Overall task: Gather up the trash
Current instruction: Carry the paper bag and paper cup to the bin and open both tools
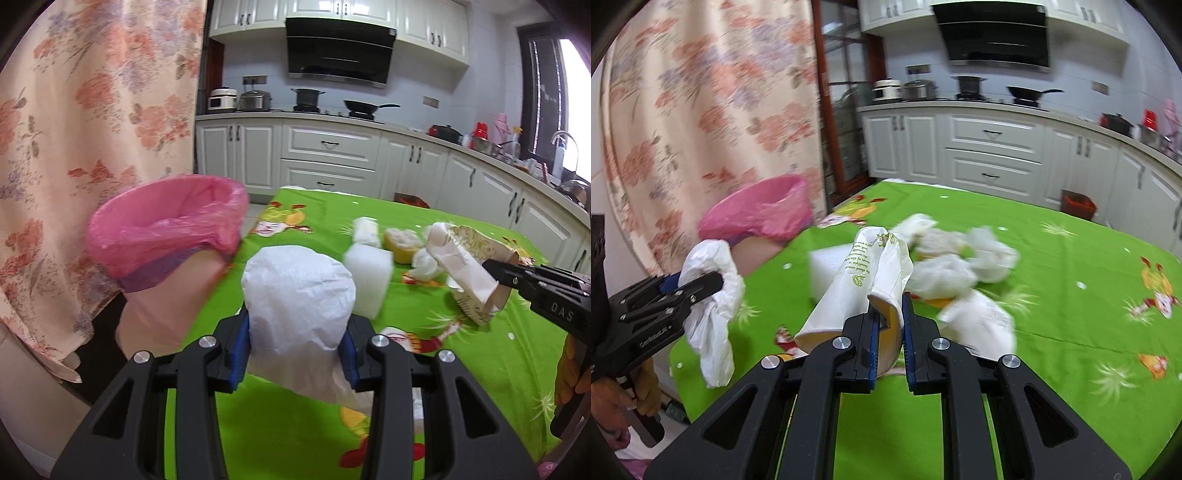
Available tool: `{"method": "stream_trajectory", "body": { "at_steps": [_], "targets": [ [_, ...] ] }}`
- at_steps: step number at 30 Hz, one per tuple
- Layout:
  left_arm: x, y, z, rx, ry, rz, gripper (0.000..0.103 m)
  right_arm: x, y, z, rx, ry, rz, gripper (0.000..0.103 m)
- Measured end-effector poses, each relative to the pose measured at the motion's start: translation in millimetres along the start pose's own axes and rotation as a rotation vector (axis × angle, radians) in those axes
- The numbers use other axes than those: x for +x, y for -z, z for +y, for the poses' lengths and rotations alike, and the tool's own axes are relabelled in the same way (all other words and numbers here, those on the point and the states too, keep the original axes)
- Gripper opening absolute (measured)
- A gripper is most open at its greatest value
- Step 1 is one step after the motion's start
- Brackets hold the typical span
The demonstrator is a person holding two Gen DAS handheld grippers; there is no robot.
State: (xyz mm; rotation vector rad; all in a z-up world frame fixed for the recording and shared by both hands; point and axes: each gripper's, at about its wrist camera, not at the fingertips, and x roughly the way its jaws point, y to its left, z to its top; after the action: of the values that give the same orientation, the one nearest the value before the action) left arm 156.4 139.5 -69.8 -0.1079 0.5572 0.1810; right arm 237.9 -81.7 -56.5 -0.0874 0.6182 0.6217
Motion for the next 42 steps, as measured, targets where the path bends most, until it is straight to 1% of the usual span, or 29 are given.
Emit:
{"method": "stream_trajectory", "body": {
  "at_steps": [6,12,14,18,22,27,31,35,37,38,40,41,42],
  "targets": [
    [-2.0,-13.4,27.6,-0.018,-0.043,-0.023,0.039,23.4,-23.1,35.1,-0.065,-0.082,0.001,0.013],
    [-2.0,-47.1,64.9,-0.042,-0.089,-0.064,0.039,54.7,-51.2,61.8,-0.102,-0.156,0.004,0.013],
    [4.3,-62.1,81.7,-0.054,-0.094,-0.055,0.039,68.0,-65.1,73.8,-0.117,-0.183,0.002,0.013],
    [16.1,-84.3,108.6,-0.083,-0.113,-0.062,0.039,91.7,-91.4,95.9,-0.153,-0.217,-0.009,0.013],
    [33.2,-107.4,133.0,-0.071,-0.169,-0.085,0.040,121.0,-119.9,114.3,-0.169,-0.244,-0.010,0.013],
    [58.0,-123.7,162.5,-0.094,-0.207,-0.085,0.042,154.8,-147.3,128.7,-0.176,-0.264,-0.007,0.014],
    [82.8,-130.9,188.9,-0.144,-0.220,-0.067,0.042,185.1,-161.5,141.0,-0.185,-0.276,0.009,0.014],
    [100.5,-132.1,210.0,-0.188,-0.242,-0.052,0.050,209.3,-167.9,150.6,-0.196,-0.288,0.031,0.015],
    [102.8,-131.2,216.4,-0.199,-0.248,-0.054,0.056,216.9,-168.3,153.4,-0.200,-0.294,0.038,0.016],
    [102.6,-130.8,218.1,-0.199,-0.256,-0.057,0.063,218.9,-167.9,154.0,-0.204,-0.294,0.042,0.017],
    [100.8,-128.8,220.2,-0.192,-0.268,-0.064,0.066,221.1,-166.1,154.4,-0.207,-0.295,0.045,0.021],
    [100.1,-128.1,220.2,-0.189,-0.270,-0.064,0.069,221.1,-165.3,154.2,-0.205,-0.296,0.044,0.025],
    [99.0,-126.8,219.5,-0.187,-0.276,-0.065,0.075,220.1,-164.7,153.1,-0.199,-0.297,0.041,0.034]
  ]
}}
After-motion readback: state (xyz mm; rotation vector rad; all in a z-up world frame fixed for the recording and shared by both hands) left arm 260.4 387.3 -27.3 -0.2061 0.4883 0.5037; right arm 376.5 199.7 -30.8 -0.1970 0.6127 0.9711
